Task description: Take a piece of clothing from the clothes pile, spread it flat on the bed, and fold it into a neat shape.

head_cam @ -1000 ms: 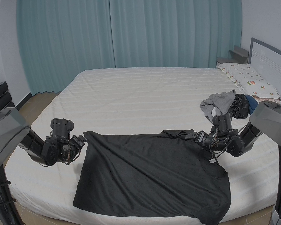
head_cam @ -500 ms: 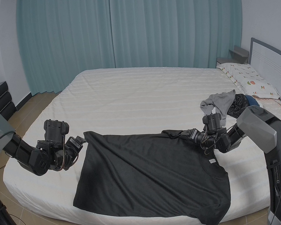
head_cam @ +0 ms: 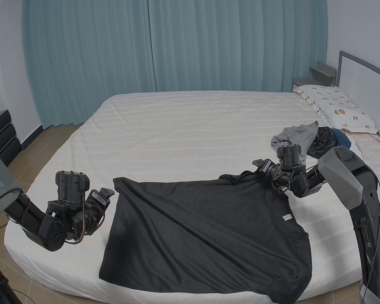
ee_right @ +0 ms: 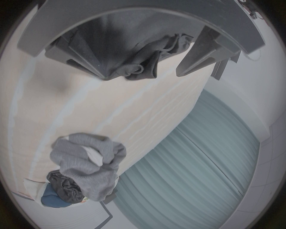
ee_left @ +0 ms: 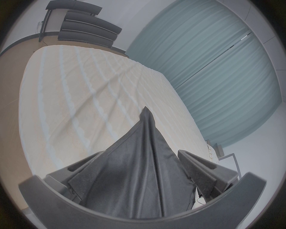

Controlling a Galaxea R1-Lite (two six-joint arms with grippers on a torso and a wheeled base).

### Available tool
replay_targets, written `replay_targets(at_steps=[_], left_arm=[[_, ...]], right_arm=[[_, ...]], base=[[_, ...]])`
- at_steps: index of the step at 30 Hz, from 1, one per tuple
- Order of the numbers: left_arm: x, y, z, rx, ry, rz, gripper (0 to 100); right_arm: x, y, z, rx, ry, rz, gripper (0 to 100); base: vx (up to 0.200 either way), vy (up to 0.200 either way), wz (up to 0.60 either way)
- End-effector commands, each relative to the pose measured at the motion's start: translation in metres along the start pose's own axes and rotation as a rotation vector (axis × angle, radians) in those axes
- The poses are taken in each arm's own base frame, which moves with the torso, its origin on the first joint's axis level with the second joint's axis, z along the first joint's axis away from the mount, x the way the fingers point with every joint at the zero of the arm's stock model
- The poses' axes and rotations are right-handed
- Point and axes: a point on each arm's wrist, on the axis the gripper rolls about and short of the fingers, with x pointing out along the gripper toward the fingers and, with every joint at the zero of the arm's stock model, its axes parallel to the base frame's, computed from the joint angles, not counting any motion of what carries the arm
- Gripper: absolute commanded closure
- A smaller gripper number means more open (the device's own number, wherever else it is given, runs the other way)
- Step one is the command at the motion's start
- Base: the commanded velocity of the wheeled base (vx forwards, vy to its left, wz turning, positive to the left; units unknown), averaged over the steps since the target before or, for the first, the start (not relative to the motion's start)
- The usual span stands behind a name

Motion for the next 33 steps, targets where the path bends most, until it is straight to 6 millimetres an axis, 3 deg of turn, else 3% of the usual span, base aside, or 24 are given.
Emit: replay_targets(at_steps=[1, 6, 11, 16, 30, 31, 33], left_arm=[[0.001, 0.008, -0.004, 0.002, 0.011, 0.021, 0], [0.001, 0.010, -0.005, -0.001, 0.014, 0.029, 0], [-0.002, 0.013, -0.007, 0.002, 0.020, 0.039, 0], [-0.004, 0.016, -0.008, 0.003, 0.024, 0.047, 0], [-0.002, 0.017, -0.009, 0.006, 0.029, 0.054, 0], [-0.002, 0.018, -0.009, 0.005, 0.030, 0.054, 0], [-0.002, 0.017, -0.009, 0.005, 0.029, 0.053, 0]], right_arm=[[0.012, -0.014, 0.012, 0.014, -0.064, 0.000, 0], [0.009, -0.015, 0.021, 0.010, -0.134, 0.028, 0], [-0.003, -0.006, 0.028, -0.022, -0.097, 0.071, 0], [-0.009, -0.006, 0.017, -0.095, -0.005, 0.121, 0], [0.005, -0.006, -0.012, -0.225, 0.048, 0.128, 0], [0.007, -0.006, -0.013, -0.239, 0.044, 0.129, 100], [0.010, -0.007, -0.013, -0.243, 0.039, 0.128, 100]], base=[[0.000, 0.000, 0.00], [0.000, 0.000, 0.00], [0.000, 0.000, 0.00], [0.000, 0.000, 0.00], [0.000, 0.000, 0.00], [0.000, 0.000, 0.00], [0.000, 0.000, 0.00]])
